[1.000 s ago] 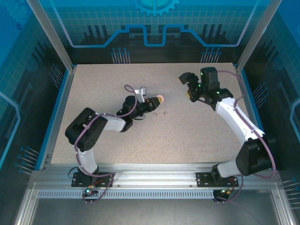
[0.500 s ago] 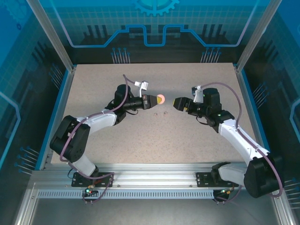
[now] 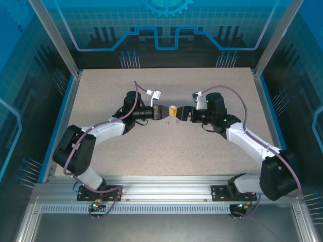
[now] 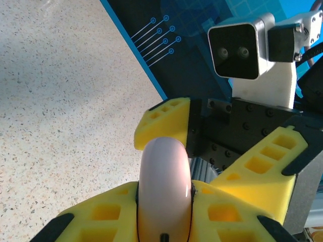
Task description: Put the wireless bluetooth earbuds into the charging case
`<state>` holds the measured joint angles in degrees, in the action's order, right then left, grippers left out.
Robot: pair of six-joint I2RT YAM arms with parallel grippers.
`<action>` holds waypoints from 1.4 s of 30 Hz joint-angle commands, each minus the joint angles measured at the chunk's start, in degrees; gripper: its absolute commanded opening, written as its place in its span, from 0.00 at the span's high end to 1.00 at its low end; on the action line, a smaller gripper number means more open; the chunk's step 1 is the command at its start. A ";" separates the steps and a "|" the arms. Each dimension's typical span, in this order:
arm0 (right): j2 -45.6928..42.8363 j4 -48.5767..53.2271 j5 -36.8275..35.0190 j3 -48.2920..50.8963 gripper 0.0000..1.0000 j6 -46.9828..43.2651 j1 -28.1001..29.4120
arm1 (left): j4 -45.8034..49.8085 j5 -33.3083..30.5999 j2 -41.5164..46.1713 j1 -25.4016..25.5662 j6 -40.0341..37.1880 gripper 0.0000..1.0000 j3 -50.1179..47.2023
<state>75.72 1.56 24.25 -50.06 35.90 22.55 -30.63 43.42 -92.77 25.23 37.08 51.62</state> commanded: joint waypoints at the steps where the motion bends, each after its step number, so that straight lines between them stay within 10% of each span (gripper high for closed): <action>1: 1.70 -1.22 -2.64 -2.08 0.20 -0.92 0.36 | -0.82 2.49 2.33 -0.51 -0.85 1.00 0.88; 15: 0.24 -2.33 -0.52 5.27 0.25 2.54 -6.60 | -1.76 2.43 4.51 -0.45 -0.93 1.00 -0.19; 42: -0.67 0.65 -2.56 -3.46 0.49 2.77 1.61 | -2.42 1.27 4.52 -0.45 -0.51 1.00 -0.81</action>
<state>74.28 1.45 22.50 -51.88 38.57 23.59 -31.97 44.47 -89.52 24.86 37.12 51.51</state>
